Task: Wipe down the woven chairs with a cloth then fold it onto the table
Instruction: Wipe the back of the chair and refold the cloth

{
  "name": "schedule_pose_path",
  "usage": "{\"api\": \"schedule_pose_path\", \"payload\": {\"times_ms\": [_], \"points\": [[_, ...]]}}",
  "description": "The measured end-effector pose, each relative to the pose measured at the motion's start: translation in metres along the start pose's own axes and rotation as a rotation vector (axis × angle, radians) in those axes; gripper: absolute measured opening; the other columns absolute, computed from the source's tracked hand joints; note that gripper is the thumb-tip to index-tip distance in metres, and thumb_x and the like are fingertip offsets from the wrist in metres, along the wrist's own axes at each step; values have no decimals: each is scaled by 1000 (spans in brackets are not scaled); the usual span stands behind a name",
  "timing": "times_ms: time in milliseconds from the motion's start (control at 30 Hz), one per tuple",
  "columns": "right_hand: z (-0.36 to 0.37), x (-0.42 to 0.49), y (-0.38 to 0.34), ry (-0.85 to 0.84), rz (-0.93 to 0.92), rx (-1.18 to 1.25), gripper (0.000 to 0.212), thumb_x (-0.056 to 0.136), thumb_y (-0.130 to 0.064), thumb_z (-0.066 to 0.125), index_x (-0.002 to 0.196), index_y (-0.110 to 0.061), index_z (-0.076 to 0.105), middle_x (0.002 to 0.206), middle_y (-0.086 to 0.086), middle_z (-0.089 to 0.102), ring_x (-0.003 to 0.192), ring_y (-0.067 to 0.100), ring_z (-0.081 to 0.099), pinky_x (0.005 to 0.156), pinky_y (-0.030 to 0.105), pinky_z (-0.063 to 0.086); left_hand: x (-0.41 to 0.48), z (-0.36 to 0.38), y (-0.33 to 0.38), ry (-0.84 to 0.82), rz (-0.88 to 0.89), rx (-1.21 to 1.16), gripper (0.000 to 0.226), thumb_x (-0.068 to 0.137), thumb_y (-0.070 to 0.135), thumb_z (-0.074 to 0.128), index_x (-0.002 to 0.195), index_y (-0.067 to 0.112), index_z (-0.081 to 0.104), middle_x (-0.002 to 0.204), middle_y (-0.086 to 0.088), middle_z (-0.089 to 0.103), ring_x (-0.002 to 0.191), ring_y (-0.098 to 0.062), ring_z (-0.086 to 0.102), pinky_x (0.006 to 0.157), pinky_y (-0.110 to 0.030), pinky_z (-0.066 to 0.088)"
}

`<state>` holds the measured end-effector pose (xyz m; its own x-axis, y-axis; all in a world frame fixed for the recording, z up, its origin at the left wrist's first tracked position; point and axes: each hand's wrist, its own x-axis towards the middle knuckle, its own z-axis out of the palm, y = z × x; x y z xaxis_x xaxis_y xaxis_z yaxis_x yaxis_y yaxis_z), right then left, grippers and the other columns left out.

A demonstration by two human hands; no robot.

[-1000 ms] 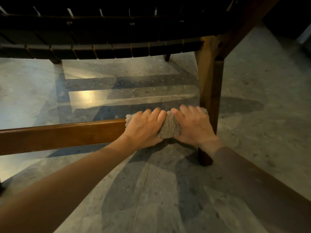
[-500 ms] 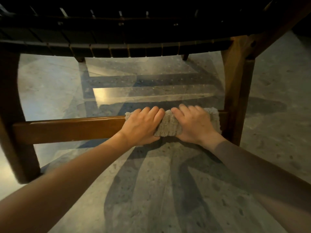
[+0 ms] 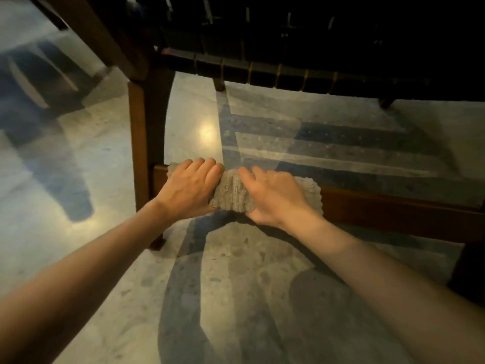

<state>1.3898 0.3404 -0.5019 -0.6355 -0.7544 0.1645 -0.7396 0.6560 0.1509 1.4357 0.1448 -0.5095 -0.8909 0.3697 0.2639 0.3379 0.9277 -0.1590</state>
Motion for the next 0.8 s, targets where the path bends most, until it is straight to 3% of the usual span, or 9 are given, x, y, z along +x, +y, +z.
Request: {"api": "schedule_pose_path", "payload": {"times_ms": [67,167,300,400,467,533,600,700,800], "points": [[2,21,-21,17,-34,17,69,73,-42,70,130,-18,39,107,7,60,82,29,64,57,32,32,-14,-2,-18,-35,-64,41,62,68,54,72,103,6,57,96,-13,63,80,-29,63,72,-39,52],[4,41,-40,51,-58,20,70,74,-43,69,131,-18,37,109,6,59,84,28,65,56,31,31,-26,-8,-32,-78,-91,130,58,64,39,83,101,1,59,94,-19,63,81,-34,64,72,-41,53],[6,39,-33,58,-101,94,84,70,-60,70,134,-18,35,114,6,59,92,27,63,61,33,42,-28,-20,-30,-109,-90,92,71,59,48,83,105,-1,59,100,-19,63,88,-35,64,81,-42,52],[3,23,-12,24,-83,116,86,71,-76,56,134,-23,33,115,4,62,95,26,63,68,35,49,-31,-23,-28,-135,-109,20,77,67,56,74,117,2,54,114,-17,59,102,-32,59,94,-42,45],[2,10,2,17,-35,118,79,71,-82,46,126,-25,38,110,1,64,92,24,64,65,34,49,-26,-27,-28,-170,-112,-65,80,70,70,55,120,8,51,115,-11,58,103,-27,57,95,-38,43],[1,-1,15,7,7,106,77,70,-85,36,120,-26,41,104,-1,67,87,23,65,64,34,51,-10,-29,-26,-246,-94,-128,85,66,79,34,118,14,50,109,-5,60,95,-21,59,87,-34,48],[0,-12,28,19,42,94,79,69,-87,24,114,-26,45,92,-2,67,78,19,65,62,32,51,7,-25,-21,-307,-64,-145,82,67,80,28,116,18,50,98,0,61,86,-18,60,74,-29,50],[-2,-24,38,67,80,64,76,74,-82,9,103,-25,50,69,-9,55,59,11,54,50,24,37,21,-12,-11,-203,-42,-151,72,75,78,20,104,20,53,77,8,53,65,-12,55,56,-22,37],[-3,-24,34,75,150,63,68,82,-75,9,95,-26,54,62,-9,46,55,10,47,50,25,33,20,-3,-10,-106,-48,-193,72,78,78,12,96,23,54,74,7,57,60,-10,52,55,-23,39]]}}
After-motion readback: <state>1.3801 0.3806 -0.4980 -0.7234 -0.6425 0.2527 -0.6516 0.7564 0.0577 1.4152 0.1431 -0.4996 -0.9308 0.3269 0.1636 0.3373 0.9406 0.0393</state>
